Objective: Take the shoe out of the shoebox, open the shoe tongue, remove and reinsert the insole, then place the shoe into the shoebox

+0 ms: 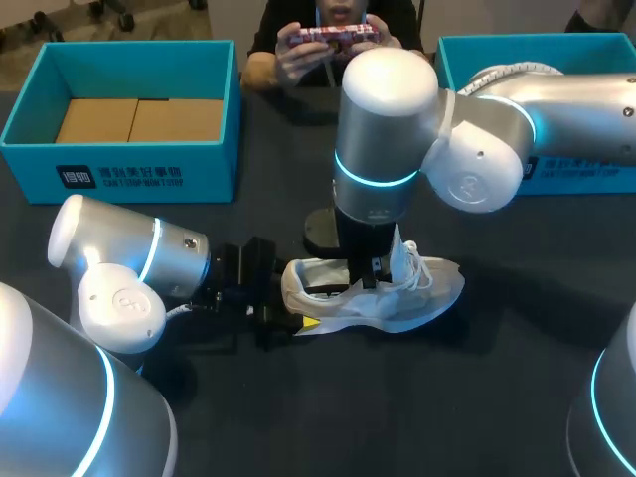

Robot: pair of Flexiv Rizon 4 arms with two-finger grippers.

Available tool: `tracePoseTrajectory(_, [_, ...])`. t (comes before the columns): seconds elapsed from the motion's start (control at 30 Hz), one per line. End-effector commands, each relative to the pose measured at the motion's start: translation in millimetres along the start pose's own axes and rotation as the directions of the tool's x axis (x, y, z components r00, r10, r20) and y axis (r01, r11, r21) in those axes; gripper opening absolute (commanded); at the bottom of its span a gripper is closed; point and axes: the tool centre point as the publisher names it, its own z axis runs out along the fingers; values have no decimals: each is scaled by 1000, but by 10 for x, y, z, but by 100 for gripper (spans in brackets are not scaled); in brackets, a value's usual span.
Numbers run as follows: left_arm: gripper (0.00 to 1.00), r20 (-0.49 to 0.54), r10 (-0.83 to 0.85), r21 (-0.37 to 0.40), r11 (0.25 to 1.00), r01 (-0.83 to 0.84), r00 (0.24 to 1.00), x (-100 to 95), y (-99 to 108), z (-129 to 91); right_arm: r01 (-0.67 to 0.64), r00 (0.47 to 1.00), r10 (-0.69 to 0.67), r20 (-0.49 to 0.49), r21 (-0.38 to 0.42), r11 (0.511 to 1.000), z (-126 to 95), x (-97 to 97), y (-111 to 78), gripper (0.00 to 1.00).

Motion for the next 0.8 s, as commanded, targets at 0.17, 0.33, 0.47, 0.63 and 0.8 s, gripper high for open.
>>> tracePoseTrajectory(0.17, [0, 1, 0, -3, 1000, 0, 1000, -21, 103, 48, 5, 1000, -5, -4, 33, 999, 115, -136, 44, 16])
tracePoseTrajectory(0.33, [0, 1, 0, -3, 1000, 0, 1000, -21, 103, 48, 6, 1000, -6, -1, 28, 1000, 163, -173, 51, 25])
tracePoseTrajectory(0.47, [0, 1, 0, -3, 1000, 0, 1000, -21, 103, 48, 13, 1000, -13, -4, 26, 1000, 211, -197, 71, 35])
tracePoseTrajectory(0.63, [0, 1, 0, -3, 1000, 0, 1000, -21, 103, 48, 19, 1000, -18, -22, 30, 999, 294, -200, 86, 41])
tracePoseTrajectory(0.8, [0, 1, 0, -3, 1000, 0, 1000, -21, 103, 48, 19, 998, -17, -61, 27, 999, 378, -147, 102, 40])
